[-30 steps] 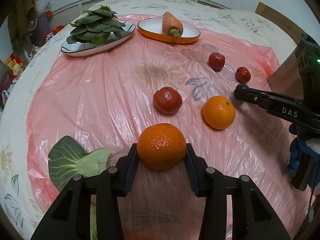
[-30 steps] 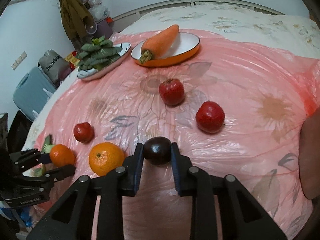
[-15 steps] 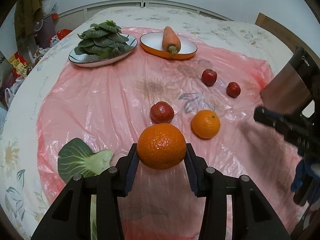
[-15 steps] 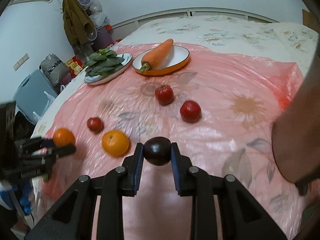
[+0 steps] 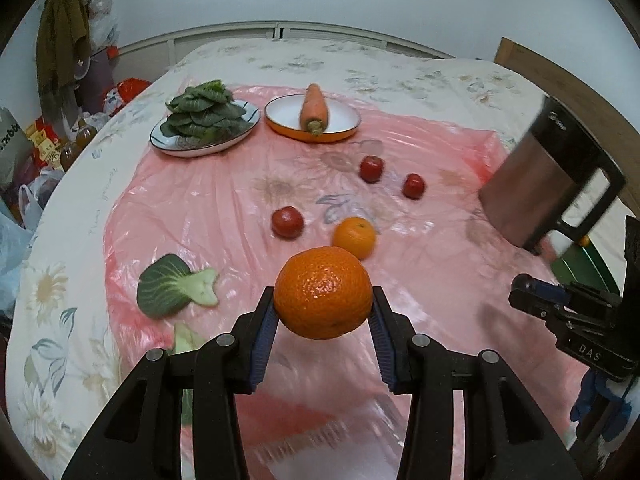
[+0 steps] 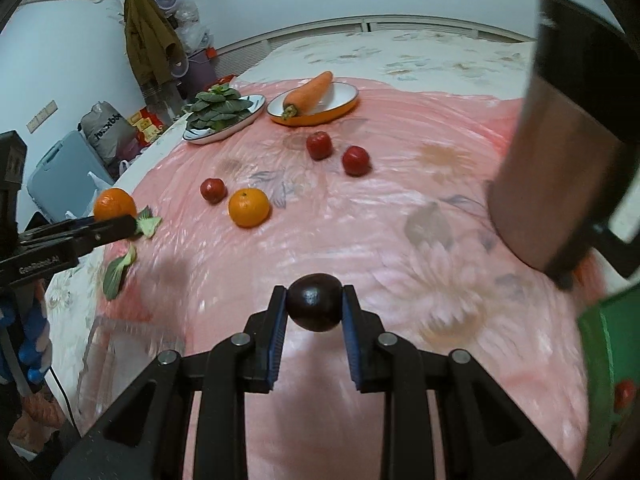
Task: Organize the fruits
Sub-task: 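Carry the plum and orange over the green tray with both tools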
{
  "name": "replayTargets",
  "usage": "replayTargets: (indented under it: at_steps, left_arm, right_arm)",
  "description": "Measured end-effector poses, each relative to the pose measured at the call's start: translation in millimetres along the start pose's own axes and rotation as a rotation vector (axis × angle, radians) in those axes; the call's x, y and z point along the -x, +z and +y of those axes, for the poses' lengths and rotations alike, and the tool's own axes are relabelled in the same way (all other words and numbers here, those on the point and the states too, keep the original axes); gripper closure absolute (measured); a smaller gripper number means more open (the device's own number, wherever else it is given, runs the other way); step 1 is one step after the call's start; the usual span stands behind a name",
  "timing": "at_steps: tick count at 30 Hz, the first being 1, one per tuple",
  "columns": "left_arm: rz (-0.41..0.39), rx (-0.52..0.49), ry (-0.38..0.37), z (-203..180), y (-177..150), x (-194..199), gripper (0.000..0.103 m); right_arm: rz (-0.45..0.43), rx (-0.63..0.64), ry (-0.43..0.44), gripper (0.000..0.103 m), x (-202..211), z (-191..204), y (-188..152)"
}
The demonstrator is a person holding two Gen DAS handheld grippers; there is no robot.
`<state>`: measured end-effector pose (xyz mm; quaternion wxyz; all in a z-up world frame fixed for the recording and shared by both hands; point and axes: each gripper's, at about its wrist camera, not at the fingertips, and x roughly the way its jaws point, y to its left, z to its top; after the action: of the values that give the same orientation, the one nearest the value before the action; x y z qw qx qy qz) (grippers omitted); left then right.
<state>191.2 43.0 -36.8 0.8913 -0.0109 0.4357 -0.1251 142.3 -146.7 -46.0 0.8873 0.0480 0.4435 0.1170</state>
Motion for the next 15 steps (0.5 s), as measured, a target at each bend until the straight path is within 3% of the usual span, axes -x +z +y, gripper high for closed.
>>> replayTargets:
  at_steps: [15]
  left_arm:
    - [-0.021,-0.074,-0.045,-81,-66,56,0.064]
  right_arm:
    - [-0.05,-0.031,-0.092,0.103,96,-8,-65]
